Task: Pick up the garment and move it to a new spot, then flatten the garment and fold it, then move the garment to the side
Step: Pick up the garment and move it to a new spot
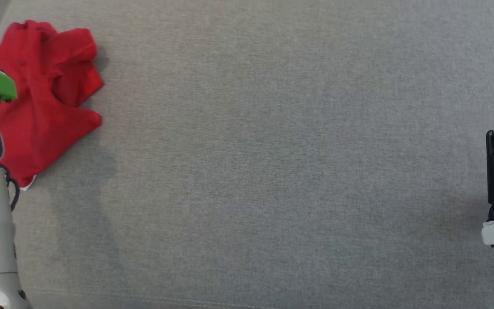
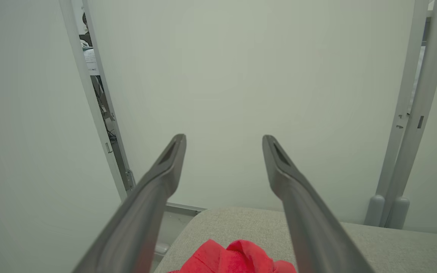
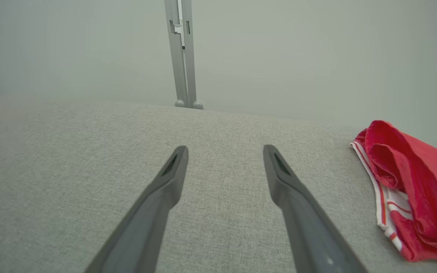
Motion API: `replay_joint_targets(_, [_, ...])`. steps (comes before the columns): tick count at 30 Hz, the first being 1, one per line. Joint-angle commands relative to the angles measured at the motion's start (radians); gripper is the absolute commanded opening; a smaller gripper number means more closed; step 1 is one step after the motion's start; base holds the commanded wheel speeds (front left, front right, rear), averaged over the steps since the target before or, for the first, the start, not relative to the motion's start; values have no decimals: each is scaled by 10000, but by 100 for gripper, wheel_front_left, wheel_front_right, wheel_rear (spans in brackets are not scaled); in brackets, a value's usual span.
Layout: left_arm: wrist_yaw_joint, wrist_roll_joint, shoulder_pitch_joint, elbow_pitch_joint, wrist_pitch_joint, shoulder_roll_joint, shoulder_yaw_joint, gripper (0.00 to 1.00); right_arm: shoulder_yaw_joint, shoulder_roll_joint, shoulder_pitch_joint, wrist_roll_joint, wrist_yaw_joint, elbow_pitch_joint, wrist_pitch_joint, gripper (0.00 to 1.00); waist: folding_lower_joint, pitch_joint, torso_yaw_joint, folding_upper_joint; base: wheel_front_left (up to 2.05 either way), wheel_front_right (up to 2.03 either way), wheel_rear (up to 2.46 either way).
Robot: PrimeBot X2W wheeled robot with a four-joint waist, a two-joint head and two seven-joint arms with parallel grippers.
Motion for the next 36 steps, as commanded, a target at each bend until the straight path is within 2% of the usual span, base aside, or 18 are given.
replay_joint_targets(1, [-31,31,-321,361,74,230,-8,100,-49,-9,15,42,-15,-83,-27,100,-1,1191,-1191,0,0,0,0])
replay_joint_targets(10, [-102,-205,-1221,3110,1097,695,-98,100,-205,-36,-190,68,-15,-220,-28,100,-1,1686,-1462,0,0,0,0])
replay_joint_targets(18, [14,-410,-1419,5062,2227,794,-73,100,-165,21,-265,-13,-15,-163,-27,100,-1,1723,-1457,0,0,0,0])
replay_joint_targets(19, [-13,-439,-1455,5182,2280,795,-92,86,-150,22,-285,-18,-15,-150,-28,100,-1,1720,-1452,0,0,0,0])
replay_joint_targets(20, [-30,-490,-1497,5322,2338,790,-96,27,-128,23,-310,-17,-15,-140,-28,100,-1,1714,-1446,0,0,0,0])
replay_joint_targets(21, [-43,-488,-1516,5416,2331,792,-119,0,-110,25,-319,-17,-15,-126,-27,100,-1,1708,-1442,0,0,0,0])
replay_joint_targets(29, [-34,-381,-1838,5612,1381,923,-322,0,111,152,-441,2,-15,108,-27,100,-1,1277,-1451,0,0,0,0])
replay_joint_targets(36, [-189,-141,-2299,5134,428,931,-813,0,419,528,-574,8,-15,432,-28,100,-1,426,-1585,0,0,0,0])
